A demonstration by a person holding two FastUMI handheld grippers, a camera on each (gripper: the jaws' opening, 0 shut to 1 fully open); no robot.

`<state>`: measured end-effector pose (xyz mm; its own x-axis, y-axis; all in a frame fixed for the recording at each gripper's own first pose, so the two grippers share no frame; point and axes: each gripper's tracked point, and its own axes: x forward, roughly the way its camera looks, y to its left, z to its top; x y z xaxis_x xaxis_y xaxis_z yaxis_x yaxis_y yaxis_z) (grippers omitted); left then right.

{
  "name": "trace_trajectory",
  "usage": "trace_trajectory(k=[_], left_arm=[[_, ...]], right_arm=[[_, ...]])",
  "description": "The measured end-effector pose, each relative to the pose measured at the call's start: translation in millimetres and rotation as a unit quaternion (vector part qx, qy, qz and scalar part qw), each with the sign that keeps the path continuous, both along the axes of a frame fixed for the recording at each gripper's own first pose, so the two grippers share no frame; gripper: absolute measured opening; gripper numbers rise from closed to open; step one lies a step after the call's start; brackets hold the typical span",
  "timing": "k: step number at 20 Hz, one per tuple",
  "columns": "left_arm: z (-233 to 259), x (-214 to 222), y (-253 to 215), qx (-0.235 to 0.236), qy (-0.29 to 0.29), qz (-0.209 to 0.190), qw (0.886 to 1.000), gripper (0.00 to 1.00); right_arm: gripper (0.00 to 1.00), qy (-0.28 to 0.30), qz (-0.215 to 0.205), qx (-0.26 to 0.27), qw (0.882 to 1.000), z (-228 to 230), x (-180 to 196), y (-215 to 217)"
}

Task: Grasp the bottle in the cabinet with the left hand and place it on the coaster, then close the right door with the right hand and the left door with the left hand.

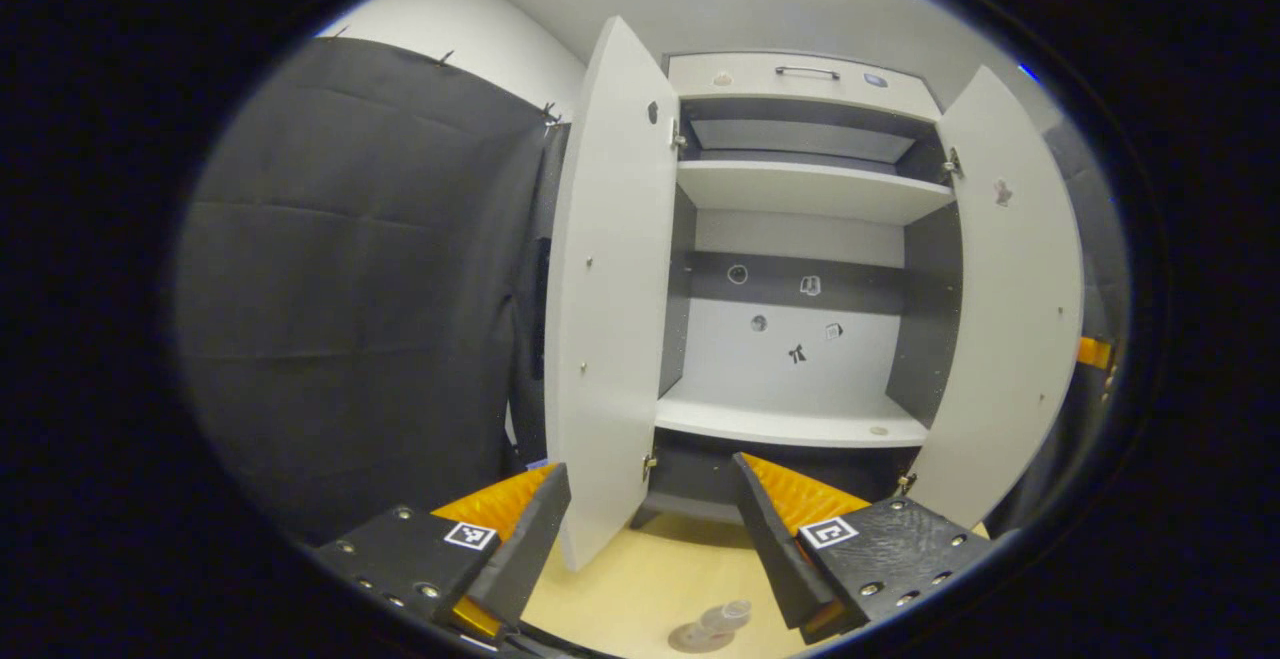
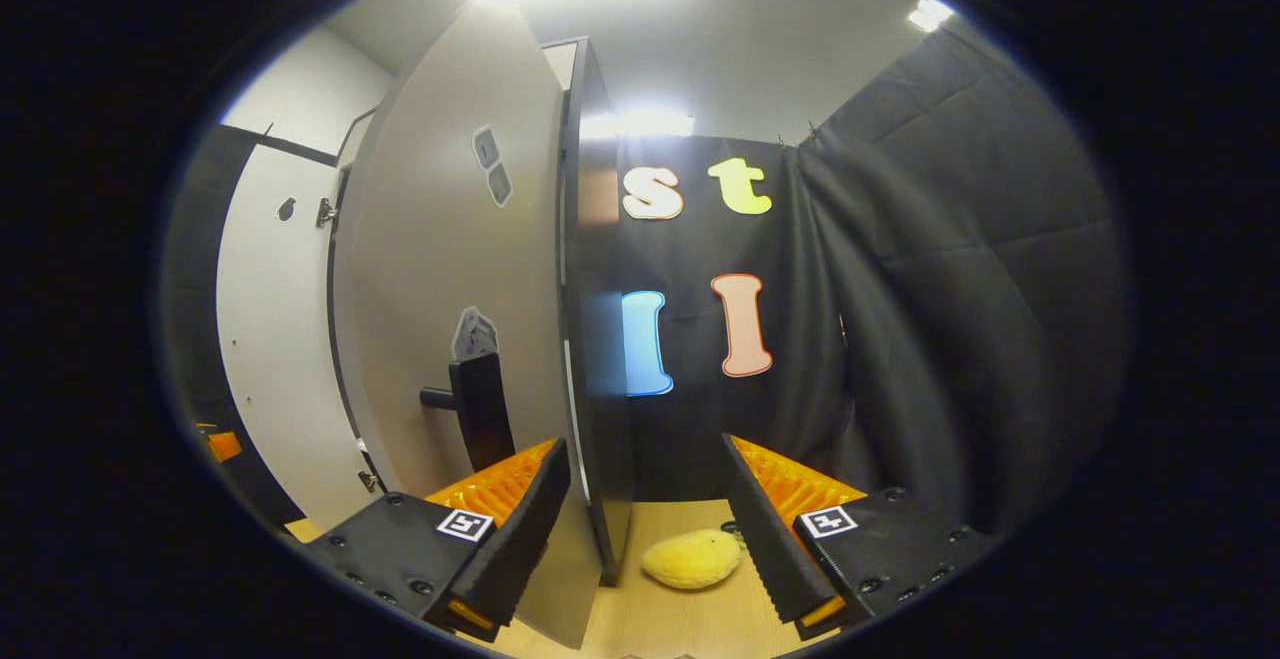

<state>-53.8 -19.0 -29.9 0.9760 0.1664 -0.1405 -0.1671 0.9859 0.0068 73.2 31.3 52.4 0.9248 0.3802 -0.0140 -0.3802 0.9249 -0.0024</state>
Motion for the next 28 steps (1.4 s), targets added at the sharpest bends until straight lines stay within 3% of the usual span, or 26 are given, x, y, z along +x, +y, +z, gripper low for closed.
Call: trace_trajectory(k=[1, 5, 9, 11, 12, 13, 16, 17, 22, 23, 24, 25, 27, 28], left_arm=[[2, 1, 4, 0.012, -0.002, -0.006, 1.000, 0.94], [9, 11, 6, -0.007, -0.025, -0.048, 0.999, 0.94], [12, 13, 15, -0.020, -0.035, -0.057, 0.998, 0.93], [12, 12, 19, -0.019, -0.038, -0.061, 0.997, 0.93], [10, 11, 21, -0.020, -0.037, -0.063, 0.997, 0.94], [8, 10, 24, -0.021, -0.034, -0.065, 0.997, 0.94], [1, 10, 31, -0.029, -0.029, -0.064, 0.997, 0.94], [-1, 10, 35, -0.031, -0.027, -0.062, 0.997, 0.94], [-2, 2, 57, -0.043, -0.026, -0.047, 0.998, 0.94], [-3, 0, 62, -0.044, -0.026, -0.045, 0.998, 0.99], [-4, -2, 68, -0.043, -0.026, -0.042, 0.998, 0.94], [-5, -4, 74, -0.041, -0.025, -0.038, 0.998, 0.94], [-7, -10, 90, -0.039, -0.025, -0.029, 0.999, 0.94], [-8, -14, 96, -0.038, -0.026, -0.025, 0.999, 0.99]], right_arm=[[0.91, -0.004, -0.010, -0.004, 1.000, 2, -3, 0], [0.95, 0.000, -0.045, -0.005, 0.999, 2, -10, 4], [0.92, 0.007, -0.060, 0.006, 0.998, 1, -15, 12], [0.96, 0.009, -0.060, 0.010, 0.998, -1, -20, 20], [0.92, 0.010, -0.058, 0.011, 0.998, -2, -23, 26], [0.96, 0.010, -0.055, 0.012, 0.998, -1, -25, 32], [0.92, 0.018, -0.045, 0.016, 0.999, -3, -30, 52], [0.96, 0.020, -0.042, 0.017, 0.999, -4, -31, 59], [0.96, 0.022, -0.023, 0.029, 0.999, -4, -36, 94], [0.96, 0.024, -0.019, 0.034, 0.999, -3, -37, 101], [0.92, 0.029, -0.015, 0.040, 0.999, -5, -38, 109], [0.96, 0.031, -0.007, 0.050, 0.998, -4, -40, 117], [0.96, 0.028, 0.017, 0.067, 0.997, 1, -45, 140], [0.92, 0.027, 0.030, 0.071, 0.997, 1, -49, 151]])
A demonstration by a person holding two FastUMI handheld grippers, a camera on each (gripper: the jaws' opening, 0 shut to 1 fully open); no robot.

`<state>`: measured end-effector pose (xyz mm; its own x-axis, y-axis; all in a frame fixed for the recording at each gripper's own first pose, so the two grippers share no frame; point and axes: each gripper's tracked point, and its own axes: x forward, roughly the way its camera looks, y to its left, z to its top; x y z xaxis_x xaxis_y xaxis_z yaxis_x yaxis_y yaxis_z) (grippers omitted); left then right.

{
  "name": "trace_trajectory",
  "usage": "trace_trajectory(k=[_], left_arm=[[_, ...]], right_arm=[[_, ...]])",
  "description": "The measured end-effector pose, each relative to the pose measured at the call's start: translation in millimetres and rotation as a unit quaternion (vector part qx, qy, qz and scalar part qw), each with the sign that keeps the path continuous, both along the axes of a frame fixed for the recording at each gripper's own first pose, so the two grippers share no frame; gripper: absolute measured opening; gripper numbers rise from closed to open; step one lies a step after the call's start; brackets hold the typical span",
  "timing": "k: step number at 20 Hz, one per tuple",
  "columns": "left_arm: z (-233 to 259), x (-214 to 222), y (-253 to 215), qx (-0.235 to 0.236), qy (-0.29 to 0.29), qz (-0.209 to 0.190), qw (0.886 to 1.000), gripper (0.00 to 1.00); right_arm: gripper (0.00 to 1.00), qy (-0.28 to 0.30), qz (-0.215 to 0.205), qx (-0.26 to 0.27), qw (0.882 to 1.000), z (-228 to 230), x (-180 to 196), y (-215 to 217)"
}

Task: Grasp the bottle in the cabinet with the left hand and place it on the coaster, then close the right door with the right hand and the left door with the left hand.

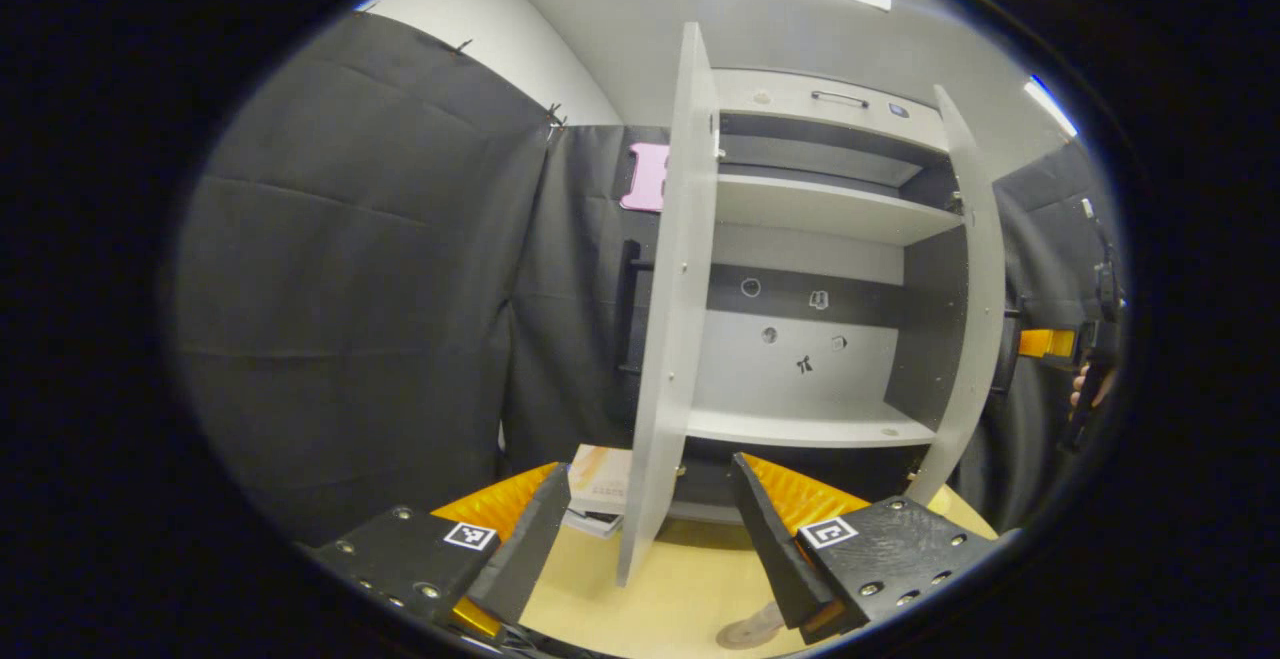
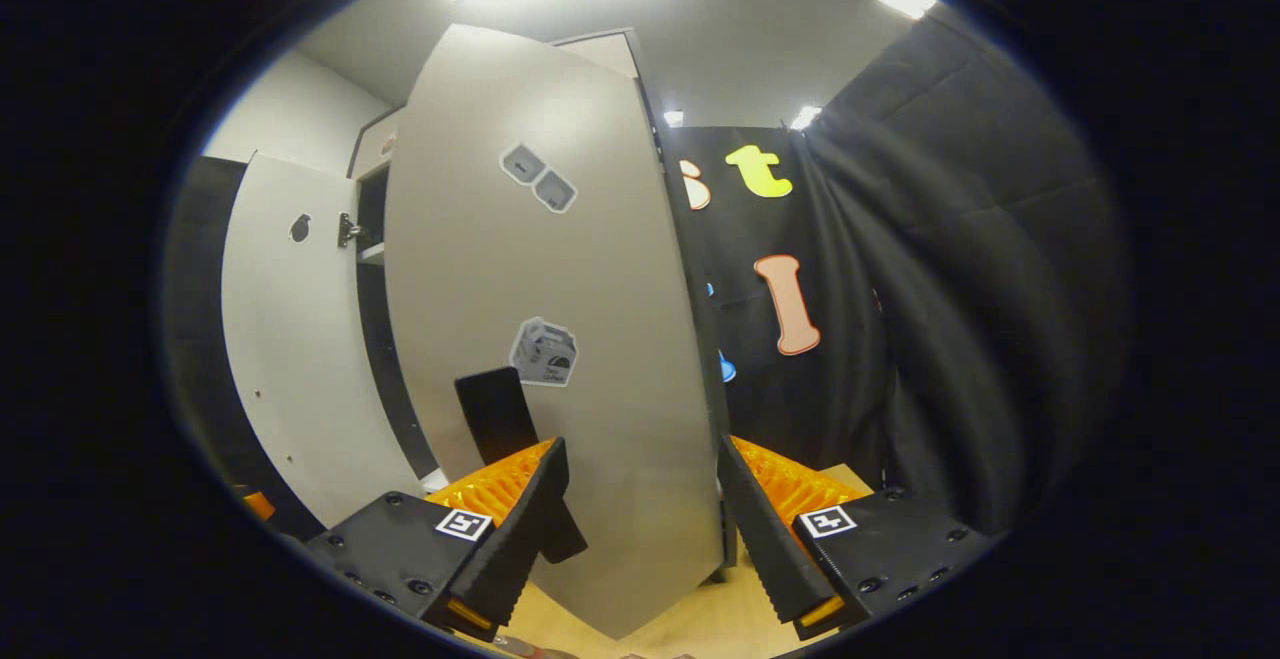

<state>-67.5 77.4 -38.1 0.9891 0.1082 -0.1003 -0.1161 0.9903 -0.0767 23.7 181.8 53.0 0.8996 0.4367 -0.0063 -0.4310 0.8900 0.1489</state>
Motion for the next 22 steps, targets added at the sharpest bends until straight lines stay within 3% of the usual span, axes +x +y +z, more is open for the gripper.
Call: trace_trajectory(k=[1, 7, 13, 17, 18, 19, 22], left_arm=[[-1, -4, 8, 0.000, -0.001, 0.005, 1.000, 0.94], [-14, -12, 65, -0.002, 0.003, 0.040, 0.999, 0.94], [-10, 13, 132, -0.022, 0.008, 0.049, 0.999, 0.94], [17, 39, 162, -0.025, -0.021, 0.020, 0.999, 0.93], [26, 49, 166, -0.023, -0.031, 0.008, 0.999, 0.93], [37, 58, 165, -0.022, -0.038, -0.009, 0.999, 0.94], [54, 88, 164, -0.023, -0.043, -0.055, 0.997, 0.94]], right_arm=[[0.96, -0.003, 0.011, 0.003, 1.000, 1, -4, 11], [0.96, 0.006, 0.019, 0.007, 1.000, -13, -15, 38], [0.96, 0.007, 0.004, -0.026, 1.000, -23, -19, 48], [0.96, 0.008, -0.007, -0.043, 0.999, -28, -23, 54], [0.92, 0.013, -0.010, -0.046, 0.999, -32, -25, 55], [0.96, 0.017, -0.014, -0.050, 0.999, -36, -26, 55], [0.96, 0.034, -0.025, -0.043, 0.998, -51, -36, 54]])
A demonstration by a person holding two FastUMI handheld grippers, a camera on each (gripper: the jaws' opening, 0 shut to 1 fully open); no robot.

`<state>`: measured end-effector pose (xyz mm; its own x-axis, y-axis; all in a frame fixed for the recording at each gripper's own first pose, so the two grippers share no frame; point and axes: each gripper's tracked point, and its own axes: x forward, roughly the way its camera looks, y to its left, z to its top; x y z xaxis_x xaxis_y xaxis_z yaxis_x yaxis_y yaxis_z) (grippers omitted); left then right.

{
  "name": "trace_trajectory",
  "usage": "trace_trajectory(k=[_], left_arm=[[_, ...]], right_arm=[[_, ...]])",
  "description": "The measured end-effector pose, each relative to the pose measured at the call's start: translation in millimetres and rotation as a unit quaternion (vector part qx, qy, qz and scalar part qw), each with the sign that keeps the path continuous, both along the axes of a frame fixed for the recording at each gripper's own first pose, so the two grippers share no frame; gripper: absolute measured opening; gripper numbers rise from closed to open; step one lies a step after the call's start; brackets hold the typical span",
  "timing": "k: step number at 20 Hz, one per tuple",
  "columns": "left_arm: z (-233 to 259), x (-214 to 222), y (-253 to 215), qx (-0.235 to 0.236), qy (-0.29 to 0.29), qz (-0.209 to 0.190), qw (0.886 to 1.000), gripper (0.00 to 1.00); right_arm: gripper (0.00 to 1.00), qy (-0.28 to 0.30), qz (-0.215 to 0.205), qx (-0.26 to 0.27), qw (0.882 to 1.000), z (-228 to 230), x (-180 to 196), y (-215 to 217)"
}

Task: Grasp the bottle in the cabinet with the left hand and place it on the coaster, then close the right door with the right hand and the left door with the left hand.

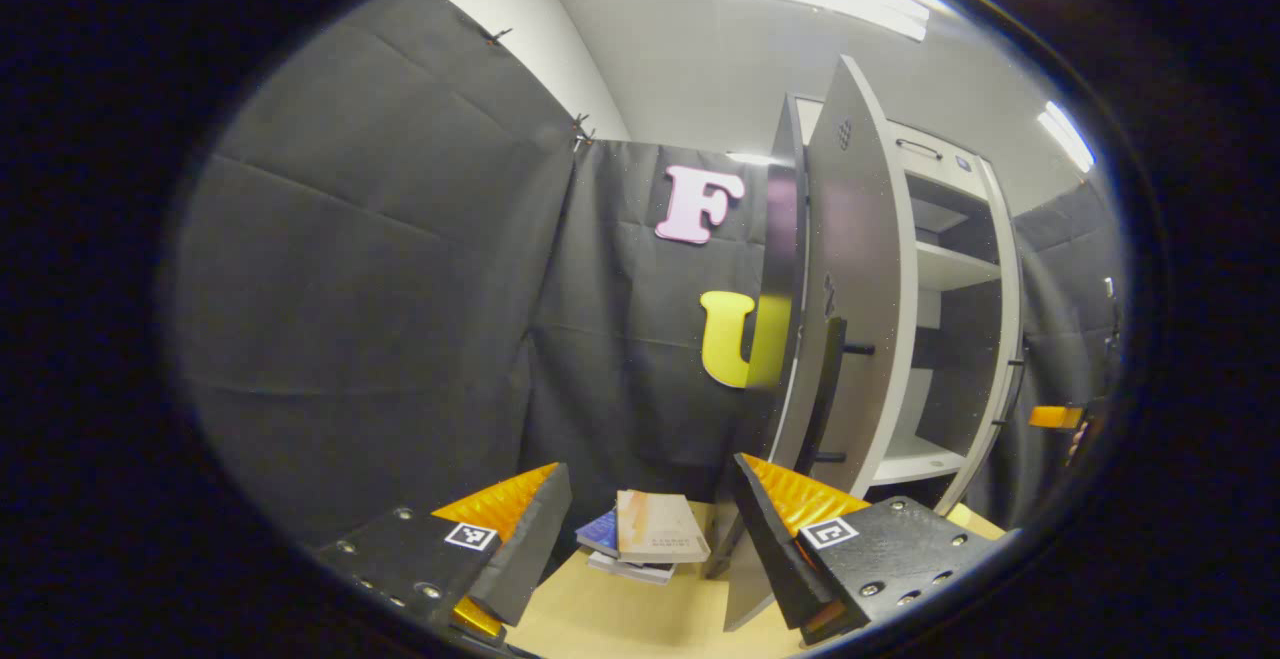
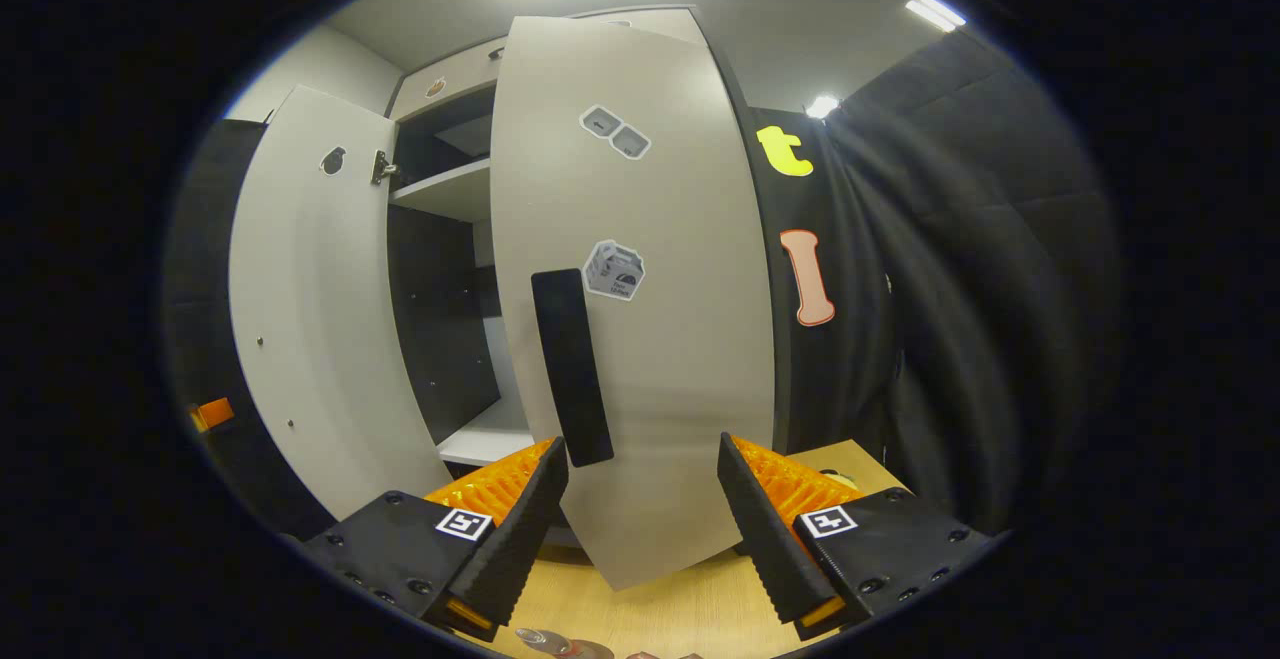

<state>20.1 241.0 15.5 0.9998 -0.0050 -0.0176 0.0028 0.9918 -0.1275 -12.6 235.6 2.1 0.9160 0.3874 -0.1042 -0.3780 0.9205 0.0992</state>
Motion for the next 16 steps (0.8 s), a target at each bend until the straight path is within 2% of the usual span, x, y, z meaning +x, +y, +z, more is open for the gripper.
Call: trace_trajectory(k=[3, 7, 11, 13, 14, 15, 16], left_arm=[[18, 32, -15, 0.000, -0.009, -0.048, 0.999, 0.94], [27, 62, -42, 0.035, -0.011, -0.093, 0.995, 0.93], [27, 85, -61, 0.084, -0.001, -0.115, 0.990, 0.97], [33, 87, -61, 0.097, 0.000, -0.120, 0.988, 0.93], [34, 87, -62, 0.096, -0.001, -0.130, 0.987, 1.00], [35, 85, -64, 0.094, -0.001, -0.141, 0.986, 0.93], [30, 84, -64, 0.095, 0.001, -0.150, 0.984, 0.93]], right_arm=[[0.96, 0.008, -0.011, 0.001, 1.000, -12, -9, -4], [0.96, 0.024, -0.025, -0.021, 0.999, -36, -19, -20], [0.96, 0.040, -0.044, -0.010, 0.998, -48, -25, -33], [0.96, 0.049, -0.056, 0.000, 0.997, -53, -25, -39], [0.96, 0.053, -0.063, 0.004, 0.997, -55, -24, -43], [0.96, 0.058, -0.072, 0.007, 0.996, -56, -24, -47], [0.96, 0.060, -0.076, 0.006, 0.995, -59, -24, -50]])
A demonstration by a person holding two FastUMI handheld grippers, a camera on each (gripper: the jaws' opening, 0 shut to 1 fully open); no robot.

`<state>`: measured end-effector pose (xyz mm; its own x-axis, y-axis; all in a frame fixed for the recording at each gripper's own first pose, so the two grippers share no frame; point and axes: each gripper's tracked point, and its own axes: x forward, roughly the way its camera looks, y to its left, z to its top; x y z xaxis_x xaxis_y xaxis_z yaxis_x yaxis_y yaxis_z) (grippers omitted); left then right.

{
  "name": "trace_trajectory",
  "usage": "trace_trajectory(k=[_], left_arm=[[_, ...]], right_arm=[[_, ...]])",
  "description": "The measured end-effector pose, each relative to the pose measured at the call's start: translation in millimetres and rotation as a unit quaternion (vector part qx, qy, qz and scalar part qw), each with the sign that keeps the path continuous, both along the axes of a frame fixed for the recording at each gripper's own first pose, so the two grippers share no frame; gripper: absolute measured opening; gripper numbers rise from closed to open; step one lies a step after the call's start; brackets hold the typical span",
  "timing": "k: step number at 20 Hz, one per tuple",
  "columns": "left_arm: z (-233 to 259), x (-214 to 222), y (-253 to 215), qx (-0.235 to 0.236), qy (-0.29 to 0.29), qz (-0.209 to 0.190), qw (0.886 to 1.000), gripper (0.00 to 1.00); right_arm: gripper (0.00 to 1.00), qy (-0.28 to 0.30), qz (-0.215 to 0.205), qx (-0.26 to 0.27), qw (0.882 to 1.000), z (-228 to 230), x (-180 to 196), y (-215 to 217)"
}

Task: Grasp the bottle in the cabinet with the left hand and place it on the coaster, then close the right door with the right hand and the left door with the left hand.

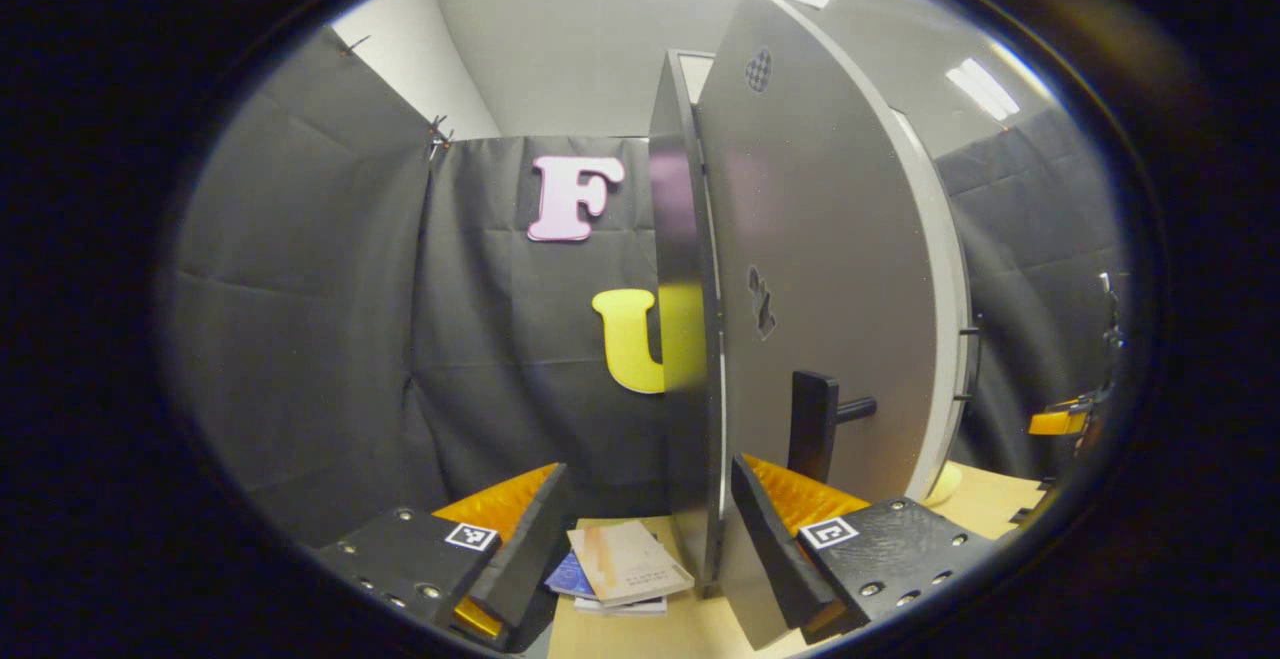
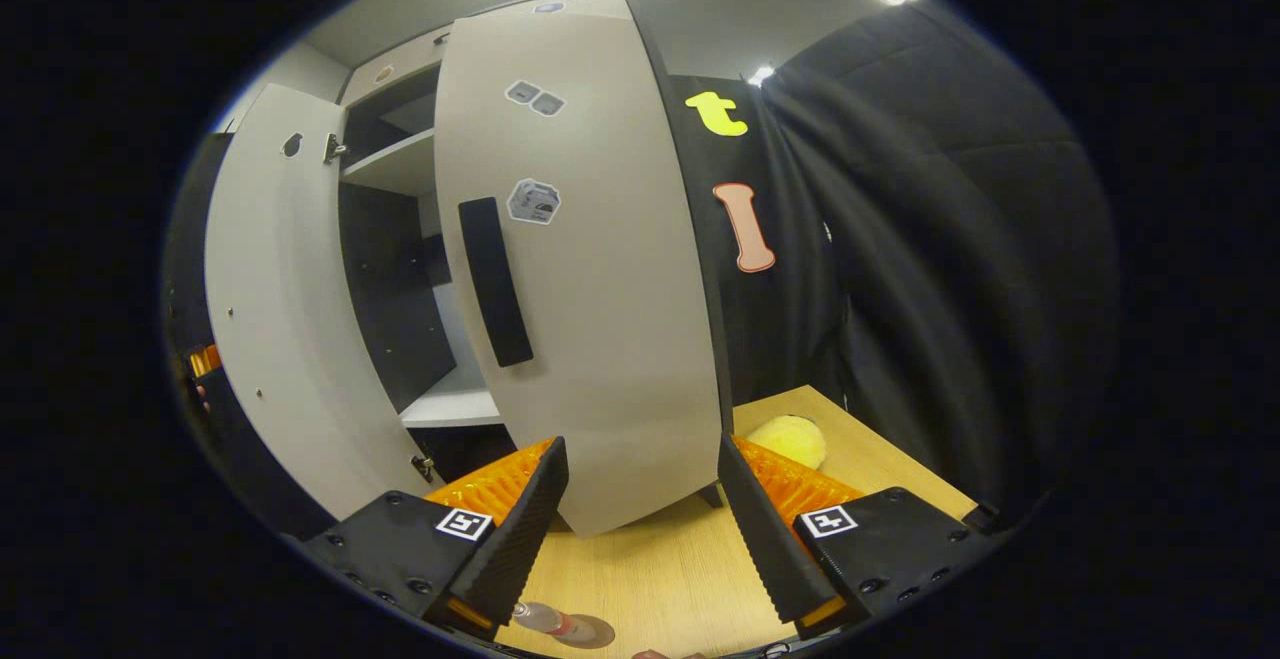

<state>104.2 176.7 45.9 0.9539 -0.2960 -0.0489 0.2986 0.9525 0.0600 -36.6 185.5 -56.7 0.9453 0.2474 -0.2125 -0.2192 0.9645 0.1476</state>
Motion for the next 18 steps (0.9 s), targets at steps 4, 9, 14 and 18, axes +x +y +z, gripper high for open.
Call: trace_trajectory(k=[4, 9, 14, 18], left_arm=[[-2, 3, -7, -0.020, 0.008, -0.026, 0.999, 0.93], [-5, 10, -43, -0.023, 0.021, -0.060, 0.998, 0.93], [-8, 12, -79, -0.029, 0.030, -0.081, 0.996, 0.93], [-18, 14, -111, -0.040, 0.042, -0.095, 0.994, 0.93]], right_arm=[[0.92, -0.006, -0.008, -0.018, 1.000, -5, -2, -3], [0.96, 0.006, -0.004, -0.006, 1.000, -15, 1, 9], [0.96, -0.002, -0.013, -0.028, 1.000, -16, 3, 8], [0.96, 0.004, -0.021, -0.025, 0.999, -20, 3, 3]])
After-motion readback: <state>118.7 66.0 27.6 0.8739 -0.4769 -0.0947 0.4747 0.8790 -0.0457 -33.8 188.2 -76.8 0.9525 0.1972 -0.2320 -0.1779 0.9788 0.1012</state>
